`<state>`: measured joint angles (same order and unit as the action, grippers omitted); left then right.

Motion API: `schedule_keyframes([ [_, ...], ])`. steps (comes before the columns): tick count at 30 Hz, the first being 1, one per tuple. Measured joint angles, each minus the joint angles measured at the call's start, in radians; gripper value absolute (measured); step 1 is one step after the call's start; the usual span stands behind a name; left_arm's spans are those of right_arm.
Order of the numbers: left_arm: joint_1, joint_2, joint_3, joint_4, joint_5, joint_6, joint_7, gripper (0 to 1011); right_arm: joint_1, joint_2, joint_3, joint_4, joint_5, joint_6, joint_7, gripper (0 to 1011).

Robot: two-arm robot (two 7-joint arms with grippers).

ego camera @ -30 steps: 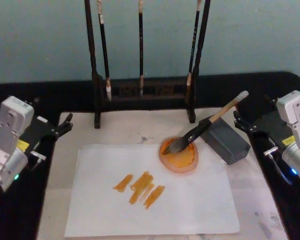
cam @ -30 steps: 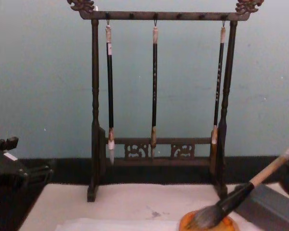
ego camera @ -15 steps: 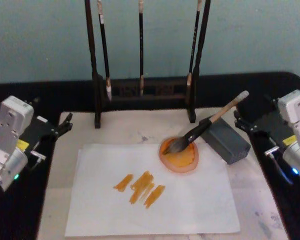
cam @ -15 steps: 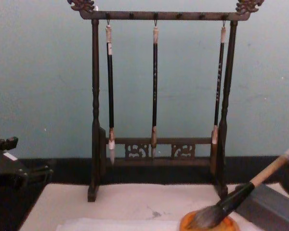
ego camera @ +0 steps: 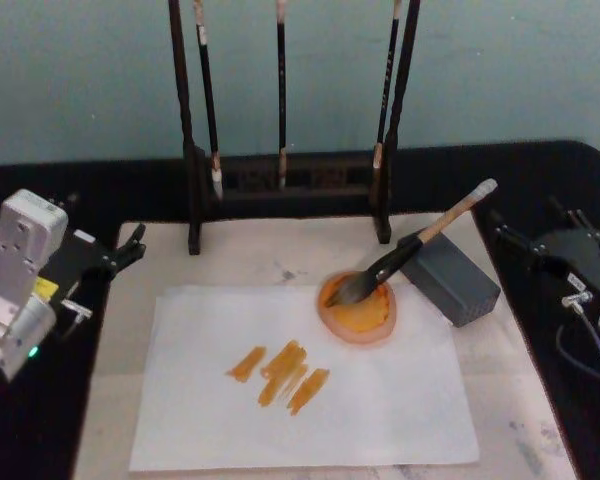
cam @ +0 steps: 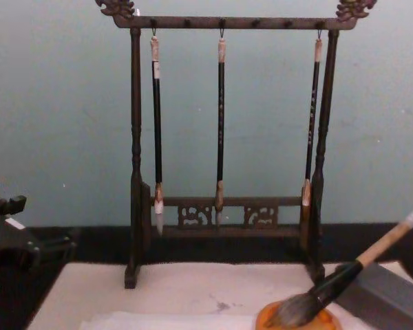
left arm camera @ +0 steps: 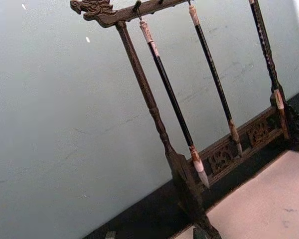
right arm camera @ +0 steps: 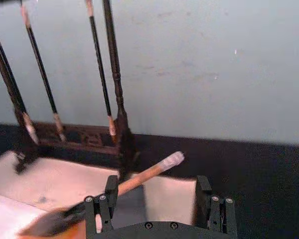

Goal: Pick up the brush from the inkstone, write on the paper, then place the brush back to its original position.

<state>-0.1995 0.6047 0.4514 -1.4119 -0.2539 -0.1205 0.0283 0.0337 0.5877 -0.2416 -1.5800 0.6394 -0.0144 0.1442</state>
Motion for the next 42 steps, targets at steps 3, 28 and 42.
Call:
schedule_keyframes([
  [3,0.0,0.0,0.0,0.0,0.0,0.0,0.0,1010,-0.027,-0.025,0.039,-0.011,0.095,0.04,0.038,1000],
  [28,0.0,0.0,0.0,0.0,0.0,0.0,0.0,1010,0.1,-0.183,0.09,0.214,0.518,0.246,0.111,1000],
  [42,0.0,0.0,0.0,0.0,0.0,0.0,0.0,1010,0.248,-0.233,0.019,0.426,0.538,0.208,0.173,1000],
])
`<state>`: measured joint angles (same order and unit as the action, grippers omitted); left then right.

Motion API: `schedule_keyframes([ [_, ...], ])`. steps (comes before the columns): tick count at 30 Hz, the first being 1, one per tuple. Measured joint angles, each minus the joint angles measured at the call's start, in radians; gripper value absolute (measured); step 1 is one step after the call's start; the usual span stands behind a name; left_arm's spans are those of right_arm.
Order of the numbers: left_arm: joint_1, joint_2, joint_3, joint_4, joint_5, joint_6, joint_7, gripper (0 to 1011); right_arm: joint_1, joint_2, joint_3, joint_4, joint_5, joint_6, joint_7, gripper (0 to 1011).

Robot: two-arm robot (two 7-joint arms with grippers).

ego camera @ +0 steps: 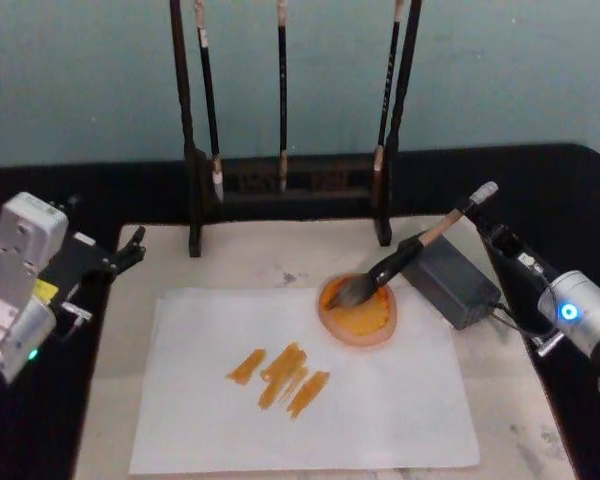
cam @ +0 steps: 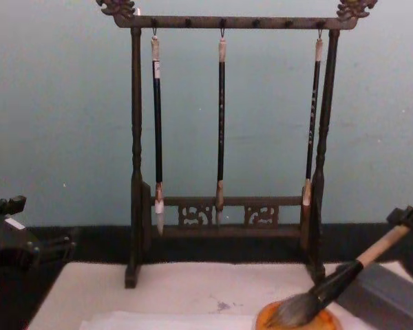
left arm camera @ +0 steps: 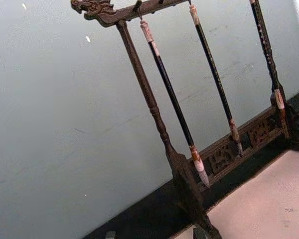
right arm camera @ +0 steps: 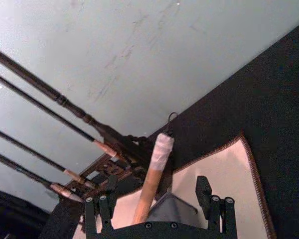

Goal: Pick up the brush from the inkstone, write on the paper, then place the brush back to its original position.

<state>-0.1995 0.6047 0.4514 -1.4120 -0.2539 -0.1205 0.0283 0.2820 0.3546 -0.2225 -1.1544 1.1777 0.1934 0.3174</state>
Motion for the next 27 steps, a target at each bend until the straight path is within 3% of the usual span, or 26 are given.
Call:
schedule_keyframes([
  [12,0.0,0.0,0.0,0.0,0.0,0.0,0.0,1010,0.083,-0.025,-0.029,0.119,0.028,-0.024,0.026,1000],
  [27,0.0,0.0,0.0,0.0,0.0,0.0,0.0,1010,0.086,-0.014,-0.06,0.093,0.046,-0.032,0.009,1000],
])
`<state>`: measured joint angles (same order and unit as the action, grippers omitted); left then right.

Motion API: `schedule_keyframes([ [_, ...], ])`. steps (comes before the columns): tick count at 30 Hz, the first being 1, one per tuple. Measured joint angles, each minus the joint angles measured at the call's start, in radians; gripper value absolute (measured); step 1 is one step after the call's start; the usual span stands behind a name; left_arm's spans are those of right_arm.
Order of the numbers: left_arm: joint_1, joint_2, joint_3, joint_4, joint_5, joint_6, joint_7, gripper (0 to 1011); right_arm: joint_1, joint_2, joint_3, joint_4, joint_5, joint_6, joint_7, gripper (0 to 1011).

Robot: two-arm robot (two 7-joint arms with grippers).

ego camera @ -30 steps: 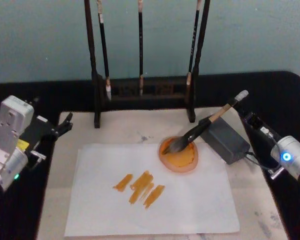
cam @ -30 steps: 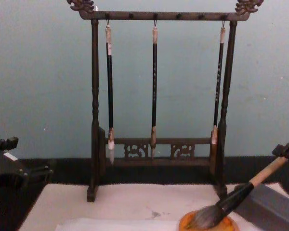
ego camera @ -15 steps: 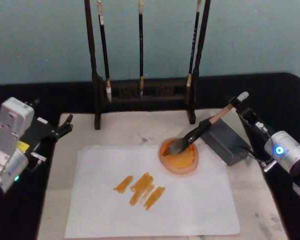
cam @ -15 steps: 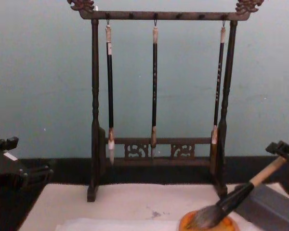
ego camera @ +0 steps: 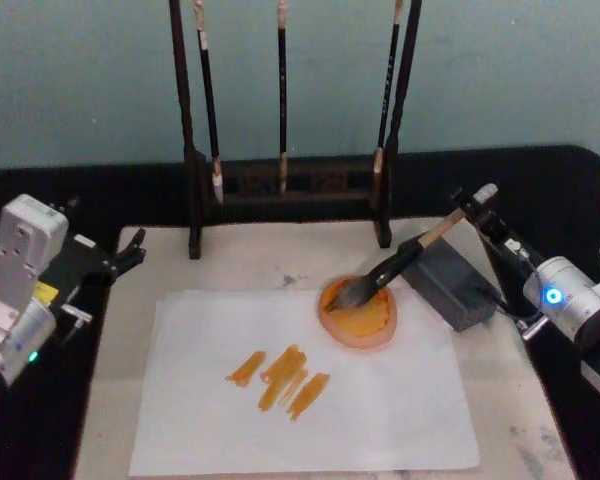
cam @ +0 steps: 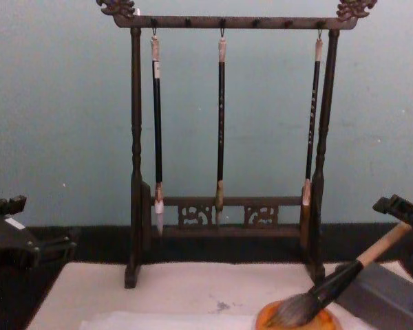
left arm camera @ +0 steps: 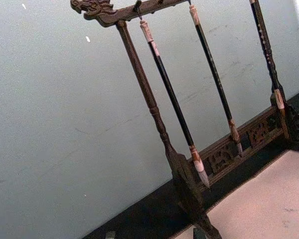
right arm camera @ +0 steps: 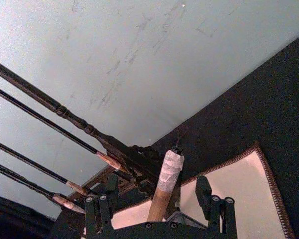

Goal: Pick up the brush from the inkstone, write on the paper, then place the brush back to its original position.

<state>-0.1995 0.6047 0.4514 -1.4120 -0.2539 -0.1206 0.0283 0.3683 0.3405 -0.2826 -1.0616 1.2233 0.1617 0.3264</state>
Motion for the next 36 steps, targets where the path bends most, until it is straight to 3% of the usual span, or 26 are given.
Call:
schedule_keyframes([
  [17,0.0,0.0,0.0,0.0,0.0,0.0,0.0,1010,-0.006,0.01,-0.008,-0.01,0.001,-0.01,0.003,988],
  [27,0.0,0.0,0.0,0.0,0.0,0.0,0.0,1010,-0.006,0.009,-0.006,-0.01,0.001,-0.007,0.001,740],
  [36,0.0,0.0,0.0,0.0,0.0,0.0,0.0,1010,-0.006,0.008,-0.005,-0.01,0.001,-0.006,0.0,443],
])
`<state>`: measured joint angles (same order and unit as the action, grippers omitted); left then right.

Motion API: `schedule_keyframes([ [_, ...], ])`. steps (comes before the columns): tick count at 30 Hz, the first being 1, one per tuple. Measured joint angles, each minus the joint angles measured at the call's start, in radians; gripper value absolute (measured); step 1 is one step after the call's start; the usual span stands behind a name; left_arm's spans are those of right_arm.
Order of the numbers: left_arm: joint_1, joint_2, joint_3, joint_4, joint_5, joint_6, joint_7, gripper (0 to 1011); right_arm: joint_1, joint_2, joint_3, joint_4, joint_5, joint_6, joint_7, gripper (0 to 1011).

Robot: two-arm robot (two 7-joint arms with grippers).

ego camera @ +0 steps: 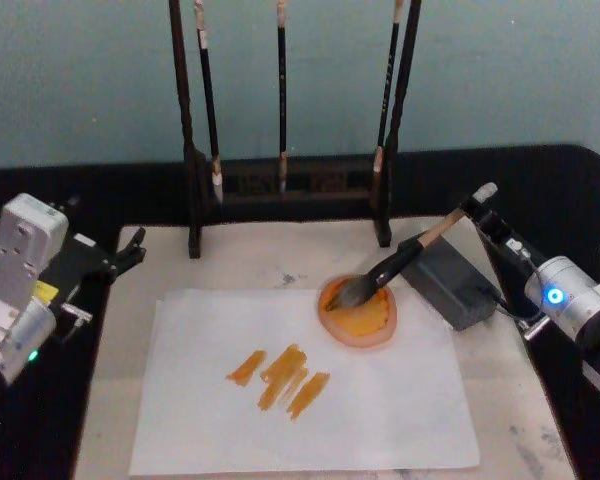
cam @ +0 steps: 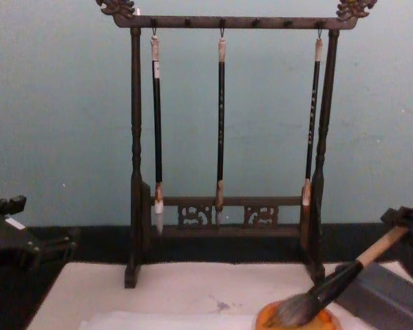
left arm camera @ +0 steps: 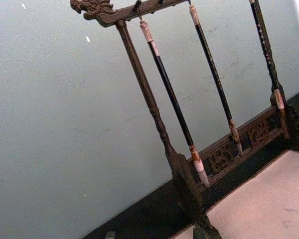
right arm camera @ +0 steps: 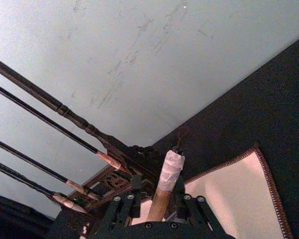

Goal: Pick up the brush from the inkstone, write on the paper, then place the brush back to its original position.

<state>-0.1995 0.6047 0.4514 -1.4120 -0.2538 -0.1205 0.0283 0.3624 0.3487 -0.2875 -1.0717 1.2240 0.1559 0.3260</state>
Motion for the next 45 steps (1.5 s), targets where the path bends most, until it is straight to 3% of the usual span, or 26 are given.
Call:
schedule_keyframes([
  [7,0.0,0.0,0.0,0.0,0.0,0.0,0.0,1010,0.0,0.0,0.0,0.0,0.0,0.001,0.0,203],
  [18,0.0,0.0,0.0,0.0,0.0,0.0,0.0,1010,0.0,0.0,0.0,0.0,0.0,0.001,0.0,189],
  [25,0.0,0.0,0.0,0.0,0.0,0.0,0.0,1010,-0.002,0.016,-0.005,-0.036,0.011,0.012,-0.01,187],
  [38,0.0,0.0,0.0,0.0,0.0,0.0,0.0,1010,-0.016,0.083,-0.038,-0.179,0.025,0.028,-0.03,185],
  [45,0.0,0.0,0.0,0.0,0.0,0.0,0.0,1010,-0.021,0.132,-0.065,-0.282,-0.012,-0.004,-0.021,185],
])
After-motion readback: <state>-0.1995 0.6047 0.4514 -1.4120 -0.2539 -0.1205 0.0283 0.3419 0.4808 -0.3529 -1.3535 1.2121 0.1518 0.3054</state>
